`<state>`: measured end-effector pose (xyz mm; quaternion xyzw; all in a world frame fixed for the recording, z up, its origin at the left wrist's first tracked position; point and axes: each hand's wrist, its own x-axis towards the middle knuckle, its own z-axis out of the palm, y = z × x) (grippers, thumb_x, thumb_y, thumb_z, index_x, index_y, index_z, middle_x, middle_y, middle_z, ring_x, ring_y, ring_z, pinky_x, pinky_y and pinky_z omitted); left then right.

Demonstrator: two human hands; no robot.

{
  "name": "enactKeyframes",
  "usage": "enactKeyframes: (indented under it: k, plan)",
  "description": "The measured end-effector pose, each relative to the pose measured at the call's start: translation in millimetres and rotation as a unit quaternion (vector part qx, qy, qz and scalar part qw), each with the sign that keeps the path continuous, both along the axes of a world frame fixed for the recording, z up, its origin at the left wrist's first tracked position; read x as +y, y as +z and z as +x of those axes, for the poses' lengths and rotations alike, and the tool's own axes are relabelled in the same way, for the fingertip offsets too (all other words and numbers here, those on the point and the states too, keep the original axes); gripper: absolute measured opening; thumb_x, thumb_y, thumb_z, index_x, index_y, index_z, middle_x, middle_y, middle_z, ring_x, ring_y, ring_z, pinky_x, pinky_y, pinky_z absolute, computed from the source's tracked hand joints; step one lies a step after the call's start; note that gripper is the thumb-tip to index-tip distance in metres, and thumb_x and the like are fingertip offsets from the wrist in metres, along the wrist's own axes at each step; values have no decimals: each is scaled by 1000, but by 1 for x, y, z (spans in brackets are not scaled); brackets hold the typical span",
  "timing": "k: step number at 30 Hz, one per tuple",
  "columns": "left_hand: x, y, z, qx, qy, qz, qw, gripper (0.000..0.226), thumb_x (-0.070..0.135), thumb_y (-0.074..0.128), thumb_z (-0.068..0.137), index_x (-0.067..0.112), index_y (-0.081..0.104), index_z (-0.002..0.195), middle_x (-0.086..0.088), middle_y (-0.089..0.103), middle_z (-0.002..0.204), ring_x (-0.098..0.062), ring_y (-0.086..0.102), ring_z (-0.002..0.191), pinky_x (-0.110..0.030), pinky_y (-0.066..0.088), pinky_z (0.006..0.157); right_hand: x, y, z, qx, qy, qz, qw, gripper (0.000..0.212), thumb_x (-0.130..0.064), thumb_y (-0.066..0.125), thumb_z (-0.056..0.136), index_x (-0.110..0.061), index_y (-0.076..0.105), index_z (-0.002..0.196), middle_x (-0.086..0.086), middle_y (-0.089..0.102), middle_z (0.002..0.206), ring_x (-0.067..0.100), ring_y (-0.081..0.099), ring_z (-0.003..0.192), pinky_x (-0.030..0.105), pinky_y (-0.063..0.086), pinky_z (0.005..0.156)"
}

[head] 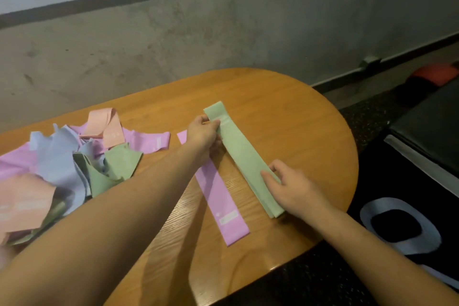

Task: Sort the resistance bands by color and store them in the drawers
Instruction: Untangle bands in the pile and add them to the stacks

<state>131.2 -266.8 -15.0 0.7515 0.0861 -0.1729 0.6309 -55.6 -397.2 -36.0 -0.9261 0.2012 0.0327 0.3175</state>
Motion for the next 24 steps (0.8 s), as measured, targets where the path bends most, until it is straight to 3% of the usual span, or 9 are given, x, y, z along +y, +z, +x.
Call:
enactKeyframes:
  k: [4, 6, 9, 11, 14, 19, 22, 24]
  plan:
    - [-8, -14, 11, -7, -21, 26, 999, 20, 19, 56, 101, 11, 60, 119, -8, 59, 71, -15, 55, 53, -26, 55, 51, -4, -8, 1, -39, 14, -103, 994, 32, -51, 48, 98, -23, 46, 84, -3, 58, 72, 20, 55, 74, 35, 33, 61]
    - [-11, -18, 13, -13, -25, 28, 999, 18, 16, 54, 102, 12, 60, 119, -7, 59, 75, -14, 56, 58, -25, 56, 53, -8, -21, 0, -116, 16, -108, 987, 25, -46, 55, 95, -26, 51, 81, -9, 53, 71, 13, 50, 73, 32, 33, 61]
    - [-14, -20, 15, -39, -22, 40, 998, 20, 10, 51, 103, 14, 56, 122, -5, 57, 81, -14, 58, 61, -25, 57, 54, -11, -37, -5, -203, 18, -86, 975, 16, -41, 56, 91, -28, 65, 96, -17, 57, 81, 3, 50, 77, 23, 37, 63]
    - [-14, -20, 18, -46, -26, 50, 997, 28, 8, 51, 102, 14, 53, 129, -5, 57, 86, -15, 61, 65, -28, 59, 58, -12, -42, -7, -207, 21, -78, 975, 25, -37, 57, 91, -30, 65, 113, -23, 53, 89, -2, 47, 81, 18, 35, 66]
    - [-12, -21, 21, -23, -35, 52, 998, 38, 2, 51, 100, 12, 49, 137, -4, 57, 86, -15, 62, 65, -27, 60, 58, -14, -44, -7, -201, 13, -54, 978, 31, -34, 60, 92, -33, 62, 123, -22, 48, 91, -1, 48, 83, 16, 37, 65]
    - [-4, -21, 16, -35, -59, 65, 996, 53, 2, 52, 99, 14, 39, 149, -7, 56, 101, -16, 63, 73, -28, 59, 64, -12, -43, -7, -189, 19, -66, 980, 43, -48, 49, 89, -33, 62, 126, -18, 54, 98, 4, 56, 91, 29, 52, 73]
    - [5, -20, 7, -71, -89, 122, 986, 51, 5, 54, 99, 18, 42, 146, -12, 58, 113, -16, 61, 63, -28, 54, 54, -11, -40, -9, -174, 21, -64, 982, 50, -58, 48, 84, -35, 62, 126, -18, 56, 106, 5, 55, 100, 26, 47, 76]
    - [10, -20, -1, -129, -135, 173, 967, 40, 8, 55, 97, 18, 53, 136, -10, 59, 118, -9, 59, 64, -17, 48, 55, -9, -39, -12, -169, 39, -67, 983, 56, -65, 51, 81, -33, 62, 126, -16, 57, 112, 6, 52, 106, 25, 44, 81]
